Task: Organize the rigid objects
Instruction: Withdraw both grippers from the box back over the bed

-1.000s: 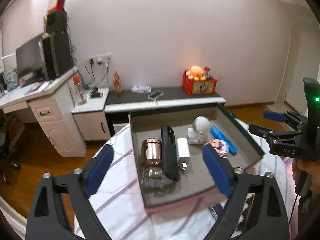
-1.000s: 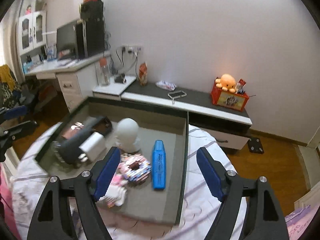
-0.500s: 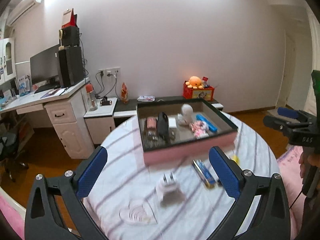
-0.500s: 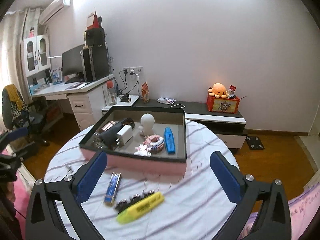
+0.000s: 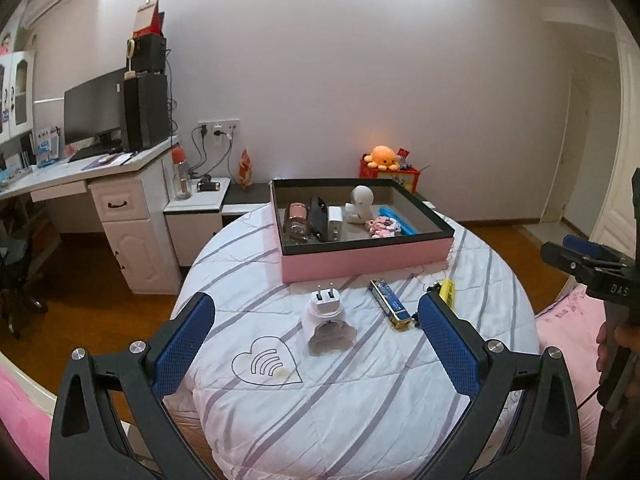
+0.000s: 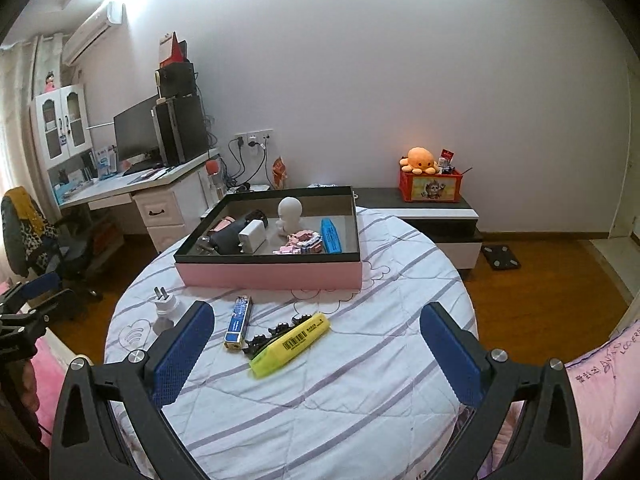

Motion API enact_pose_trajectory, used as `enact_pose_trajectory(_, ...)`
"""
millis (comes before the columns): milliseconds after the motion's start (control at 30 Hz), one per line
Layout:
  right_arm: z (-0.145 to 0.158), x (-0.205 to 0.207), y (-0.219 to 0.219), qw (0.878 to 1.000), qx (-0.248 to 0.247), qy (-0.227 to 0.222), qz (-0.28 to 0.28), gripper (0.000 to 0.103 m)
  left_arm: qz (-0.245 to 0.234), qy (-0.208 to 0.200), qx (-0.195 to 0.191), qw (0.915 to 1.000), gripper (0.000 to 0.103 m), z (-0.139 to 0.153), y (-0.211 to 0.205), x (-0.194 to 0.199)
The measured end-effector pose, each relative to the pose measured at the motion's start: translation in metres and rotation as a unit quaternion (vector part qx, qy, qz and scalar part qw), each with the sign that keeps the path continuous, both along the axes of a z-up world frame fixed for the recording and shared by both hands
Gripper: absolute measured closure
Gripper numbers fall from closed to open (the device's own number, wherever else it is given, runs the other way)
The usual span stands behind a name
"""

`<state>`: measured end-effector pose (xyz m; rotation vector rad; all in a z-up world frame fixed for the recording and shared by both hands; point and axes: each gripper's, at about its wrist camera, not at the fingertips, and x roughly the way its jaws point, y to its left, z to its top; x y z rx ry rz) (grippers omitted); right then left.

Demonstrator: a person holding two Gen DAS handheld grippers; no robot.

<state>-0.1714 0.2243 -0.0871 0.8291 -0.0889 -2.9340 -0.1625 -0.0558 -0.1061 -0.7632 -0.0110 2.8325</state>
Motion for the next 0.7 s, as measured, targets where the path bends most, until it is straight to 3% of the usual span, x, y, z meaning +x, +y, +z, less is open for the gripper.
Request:
enact_pose_trajectory(267, -0.021, -0.009, -0.014, 1.000, 0.010, -0.029, 0.007, 0.000, -0.002, -0.019, -0.009, 0.9998, 0.000, -0.013, 0.001, -0.008)
enact_pose_trajectory(700, -0.103, -0.066, -0.044, 0.990, 0.035, -0.137, 0.018, 0.000, -0.015, -0.070, -0.021, 0.9972, 0.000, -0.049, 0.008, -0.032)
